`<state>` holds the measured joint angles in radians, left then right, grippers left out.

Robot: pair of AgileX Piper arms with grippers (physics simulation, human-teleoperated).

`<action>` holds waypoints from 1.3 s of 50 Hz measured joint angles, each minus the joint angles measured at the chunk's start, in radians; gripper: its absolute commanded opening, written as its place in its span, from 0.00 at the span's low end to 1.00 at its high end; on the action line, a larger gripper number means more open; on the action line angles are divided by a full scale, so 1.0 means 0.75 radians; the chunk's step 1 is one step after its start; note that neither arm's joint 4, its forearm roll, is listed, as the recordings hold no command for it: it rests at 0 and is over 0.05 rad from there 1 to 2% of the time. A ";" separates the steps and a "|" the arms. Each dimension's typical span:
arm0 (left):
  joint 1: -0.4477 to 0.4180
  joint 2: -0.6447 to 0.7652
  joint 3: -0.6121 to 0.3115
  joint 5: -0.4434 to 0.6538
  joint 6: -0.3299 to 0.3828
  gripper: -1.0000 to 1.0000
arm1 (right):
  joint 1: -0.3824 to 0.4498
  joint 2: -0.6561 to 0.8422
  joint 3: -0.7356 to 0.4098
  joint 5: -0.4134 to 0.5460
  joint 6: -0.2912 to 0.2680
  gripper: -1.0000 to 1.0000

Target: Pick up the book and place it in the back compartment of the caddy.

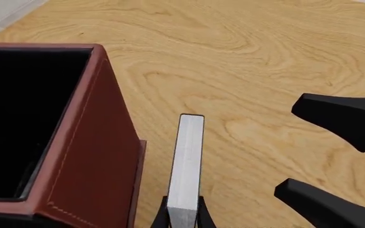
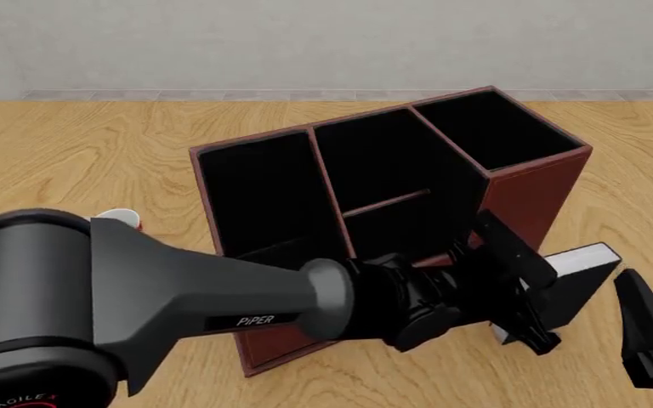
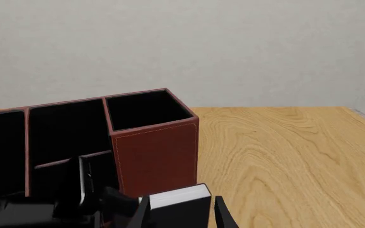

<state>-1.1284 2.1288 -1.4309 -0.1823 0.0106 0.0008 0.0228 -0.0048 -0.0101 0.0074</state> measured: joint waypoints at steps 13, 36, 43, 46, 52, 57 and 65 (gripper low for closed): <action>-0.010 -0.062 0.044 -0.007 0.022 0.00 | 0.000 -0.004 0.000 0.004 0.000 1.00; -0.055 -0.198 0.125 -0.014 0.041 0.00 | 0.000 -0.005 -0.001 0.006 0.000 1.00; -0.069 -0.247 0.156 -0.015 0.045 0.00 | 0.000 -0.004 -0.001 0.005 0.000 1.00; -0.075 -0.269 0.169 -0.012 0.047 0.00 | 0.000 -0.004 0.000 0.004 0.000 1.00; -0.082 -0.311 0.198 -0.012 0.049 0.00 | 0.000 -0.004 0.000 0.004 0.000 1.00; -0.084 -0.345 0.226 -0.012 0.058 0.00 | 0.000 -0.006 0.000 0.006 0.000 1.00; -0.086 -0.373 0.269 -0.016 0.077 0.00 | 0.000 -0.007 -0.001 0.008 0.000 1.00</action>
<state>-1.1926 1.8489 -1.2288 -0.1940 0.0680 0.0011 0.0172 -0.0052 -0.0042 0.0072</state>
